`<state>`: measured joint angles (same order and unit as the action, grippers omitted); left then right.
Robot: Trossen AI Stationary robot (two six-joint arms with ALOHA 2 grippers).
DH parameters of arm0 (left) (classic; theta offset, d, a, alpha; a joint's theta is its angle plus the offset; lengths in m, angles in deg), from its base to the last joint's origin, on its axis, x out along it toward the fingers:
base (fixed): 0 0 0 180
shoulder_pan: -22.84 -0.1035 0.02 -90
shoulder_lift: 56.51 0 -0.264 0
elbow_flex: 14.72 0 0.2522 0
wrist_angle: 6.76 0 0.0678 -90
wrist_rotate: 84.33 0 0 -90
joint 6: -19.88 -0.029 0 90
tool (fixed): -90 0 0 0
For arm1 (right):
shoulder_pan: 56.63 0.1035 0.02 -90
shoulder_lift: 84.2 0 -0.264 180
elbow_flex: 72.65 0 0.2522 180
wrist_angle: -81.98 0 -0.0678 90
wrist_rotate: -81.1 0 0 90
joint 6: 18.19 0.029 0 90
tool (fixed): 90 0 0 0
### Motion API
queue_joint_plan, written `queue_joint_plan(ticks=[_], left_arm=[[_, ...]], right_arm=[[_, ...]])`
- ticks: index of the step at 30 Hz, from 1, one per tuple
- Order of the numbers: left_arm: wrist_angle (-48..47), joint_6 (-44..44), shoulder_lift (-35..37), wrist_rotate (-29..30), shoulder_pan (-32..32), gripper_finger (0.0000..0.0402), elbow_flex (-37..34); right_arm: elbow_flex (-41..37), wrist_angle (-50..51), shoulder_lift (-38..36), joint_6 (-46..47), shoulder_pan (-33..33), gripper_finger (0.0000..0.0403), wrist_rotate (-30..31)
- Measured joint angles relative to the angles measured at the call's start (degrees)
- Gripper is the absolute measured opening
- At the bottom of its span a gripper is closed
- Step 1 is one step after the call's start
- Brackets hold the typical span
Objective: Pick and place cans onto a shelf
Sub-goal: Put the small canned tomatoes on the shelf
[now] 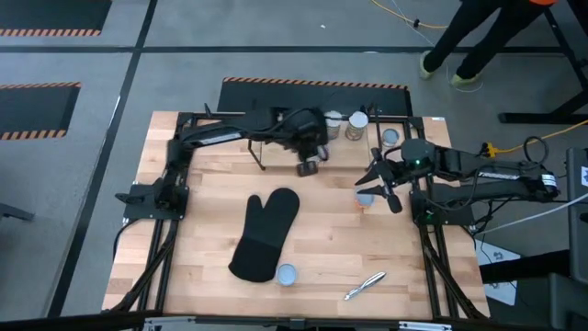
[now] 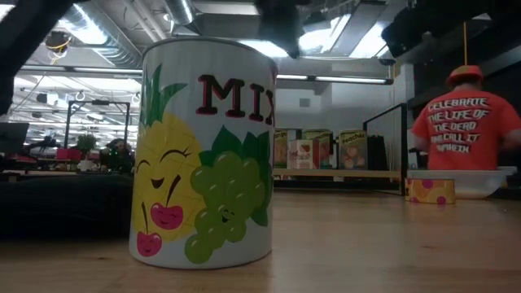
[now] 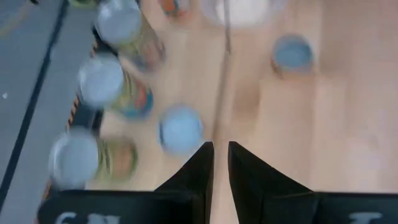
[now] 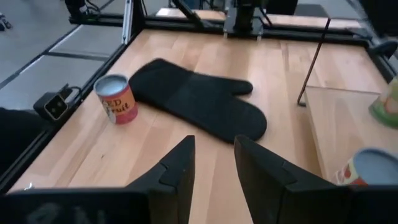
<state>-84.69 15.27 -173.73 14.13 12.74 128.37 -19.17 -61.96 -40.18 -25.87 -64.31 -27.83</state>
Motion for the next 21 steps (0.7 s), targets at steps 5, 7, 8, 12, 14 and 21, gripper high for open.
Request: queue_joint_plan(ticks=[5,7,8,12,14,21], left_arm=[[0.7,0.96,8.62,0.07,2.79,0.0041,-8.7],[2.8,1.09,12.74,0.21,4.03,0.0041,-14.67],[3.98,1.39,14.98,0.22,4.78,0.0041,-18.28],[13.71,3.11,24.47,0.15,7.79,0.0041,-35.83],[20.0,4.03,29.13,0.25,9.34,0.0041,-45.0],[40.04,8.46,41.49,0.24,14.4,0.0041,-71.06]], right_arm=[[-0.02,-4.64,3.3,2.18,0.04,0.0118,4.35],[-0.03,-5.65,5.01,4.36,-0.07,0.0118,7.11],[-0.03,-7.05,5.97,4.86,-0.09,0.0118,8.45],[-0.01,-11.14,9.64,5.95,-0.15,0.0118,11.03],[-0.01,-13.05,11.53,6.0,-0.4,0.0118,11.45],[0.05,-22.54,18.23,9.08,-1.91,0.0118,16.11]])
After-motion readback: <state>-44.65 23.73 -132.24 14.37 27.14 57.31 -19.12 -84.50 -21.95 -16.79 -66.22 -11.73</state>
